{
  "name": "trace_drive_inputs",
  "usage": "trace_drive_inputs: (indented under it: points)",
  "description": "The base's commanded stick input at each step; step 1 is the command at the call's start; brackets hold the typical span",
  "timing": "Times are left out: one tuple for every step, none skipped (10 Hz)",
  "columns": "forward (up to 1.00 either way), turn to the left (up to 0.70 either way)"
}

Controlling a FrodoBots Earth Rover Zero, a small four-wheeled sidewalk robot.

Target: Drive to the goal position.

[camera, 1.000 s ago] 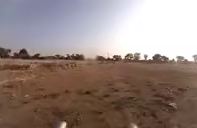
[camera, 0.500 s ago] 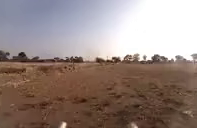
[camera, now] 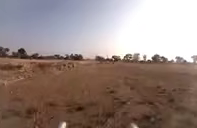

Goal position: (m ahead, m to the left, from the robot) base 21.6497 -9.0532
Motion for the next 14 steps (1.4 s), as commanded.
trace_drive_inputs:
  points:
    - [0.70,0.00]
    - [0.70,0.00]
    - [0.70,0.00]
    - [0.70,-0.20]
    - [0.70,-0.26]
    - [0.70,-0.03]
    - [0.70,0.00]
    - [0.70,0.00]
    - [0.70,0.00]
    - [0.70,0.00]
    - [0.70,0.00]
    - [0.70,0.00]
    - [0.70,0.00]
    - [0.70,0.00]
